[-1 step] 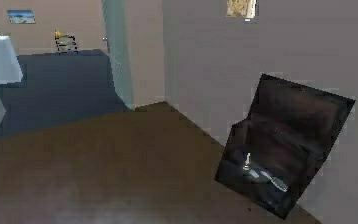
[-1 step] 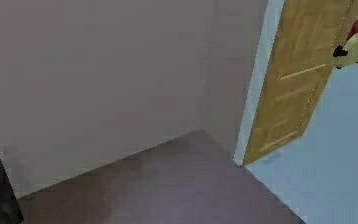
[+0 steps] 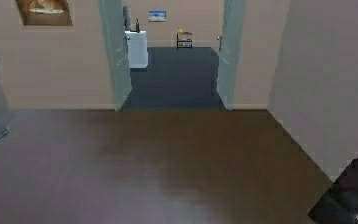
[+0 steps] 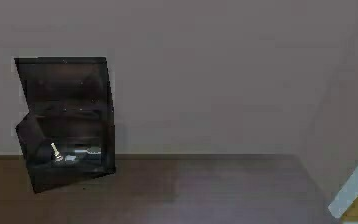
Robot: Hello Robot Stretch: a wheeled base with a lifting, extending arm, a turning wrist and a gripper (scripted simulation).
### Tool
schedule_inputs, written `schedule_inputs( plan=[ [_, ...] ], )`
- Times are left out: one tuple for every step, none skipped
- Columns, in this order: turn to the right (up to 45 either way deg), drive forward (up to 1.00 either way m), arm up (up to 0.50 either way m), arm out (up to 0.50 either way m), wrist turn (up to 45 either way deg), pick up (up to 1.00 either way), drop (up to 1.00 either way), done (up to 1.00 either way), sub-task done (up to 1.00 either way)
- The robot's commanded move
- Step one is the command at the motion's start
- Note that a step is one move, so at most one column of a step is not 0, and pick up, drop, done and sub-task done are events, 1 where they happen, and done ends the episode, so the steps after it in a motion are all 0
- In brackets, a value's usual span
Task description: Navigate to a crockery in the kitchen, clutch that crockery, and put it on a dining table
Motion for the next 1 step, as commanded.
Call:
schedule_inputs(
  plan=[
    [0.0,1.0,0.0,0.0,0.0,0.0,0.0,0.0,0.0]
  ],
)
